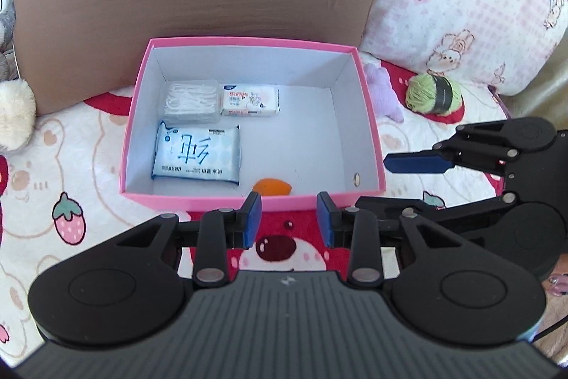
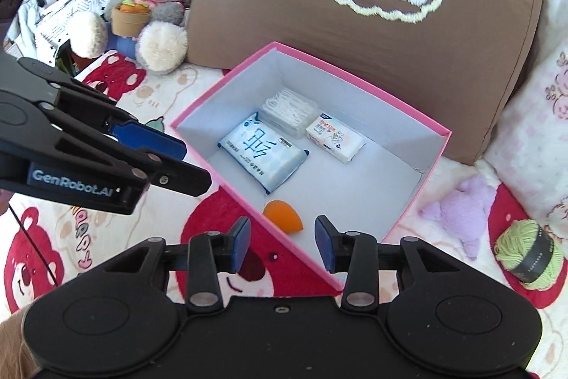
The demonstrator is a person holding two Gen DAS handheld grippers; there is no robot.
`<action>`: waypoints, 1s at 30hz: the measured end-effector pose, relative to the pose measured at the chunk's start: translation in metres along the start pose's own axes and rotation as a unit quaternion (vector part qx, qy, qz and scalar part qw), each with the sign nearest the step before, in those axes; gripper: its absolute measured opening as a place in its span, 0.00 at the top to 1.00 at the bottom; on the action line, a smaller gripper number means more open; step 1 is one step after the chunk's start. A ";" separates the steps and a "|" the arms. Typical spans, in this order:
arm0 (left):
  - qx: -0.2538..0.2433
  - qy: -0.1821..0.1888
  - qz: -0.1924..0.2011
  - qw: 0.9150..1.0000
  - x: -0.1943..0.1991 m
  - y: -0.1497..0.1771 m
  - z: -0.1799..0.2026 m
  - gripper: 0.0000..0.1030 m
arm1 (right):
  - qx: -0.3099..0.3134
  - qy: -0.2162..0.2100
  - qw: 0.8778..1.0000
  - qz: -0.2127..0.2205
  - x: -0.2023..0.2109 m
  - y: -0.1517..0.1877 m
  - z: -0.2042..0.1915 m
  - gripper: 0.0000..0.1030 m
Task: Organize objects
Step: 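Lift the right gripper out of the pink box and withdraw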
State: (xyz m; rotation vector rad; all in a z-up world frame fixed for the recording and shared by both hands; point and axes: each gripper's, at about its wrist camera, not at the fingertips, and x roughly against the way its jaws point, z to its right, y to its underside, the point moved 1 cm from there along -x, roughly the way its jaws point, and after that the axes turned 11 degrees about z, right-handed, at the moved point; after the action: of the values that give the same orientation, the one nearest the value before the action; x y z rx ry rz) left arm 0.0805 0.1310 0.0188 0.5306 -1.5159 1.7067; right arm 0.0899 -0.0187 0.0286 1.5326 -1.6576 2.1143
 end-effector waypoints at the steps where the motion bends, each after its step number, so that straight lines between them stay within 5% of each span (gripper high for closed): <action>1: -0.004 0.003 0.001 1.000 0.004 0.002 0.002 0.66 | 0.005 0.001 1.000 0.001 0.005 0.001 -0.003 0.52; 22: -0.065 0.017 0.018 0.998 0.066 0.028 0.055 0.41 | 0.062 0.044 0.997 -0.013 0.085 0.026 -0.033 0.28; 30: -0.094 0.022 -0.015 0.995 0.057 0.046 0.089 0.34 | 0.065 0.057 0.996 -0.031 0.109 0.054 -0.015 0.18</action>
State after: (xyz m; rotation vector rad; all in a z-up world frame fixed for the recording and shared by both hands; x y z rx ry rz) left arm -0.0062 0.0618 0.0499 0.4115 -1.6086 1.5235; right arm -0.0055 -0.0842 0.0678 1.4436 -1.4449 2.2707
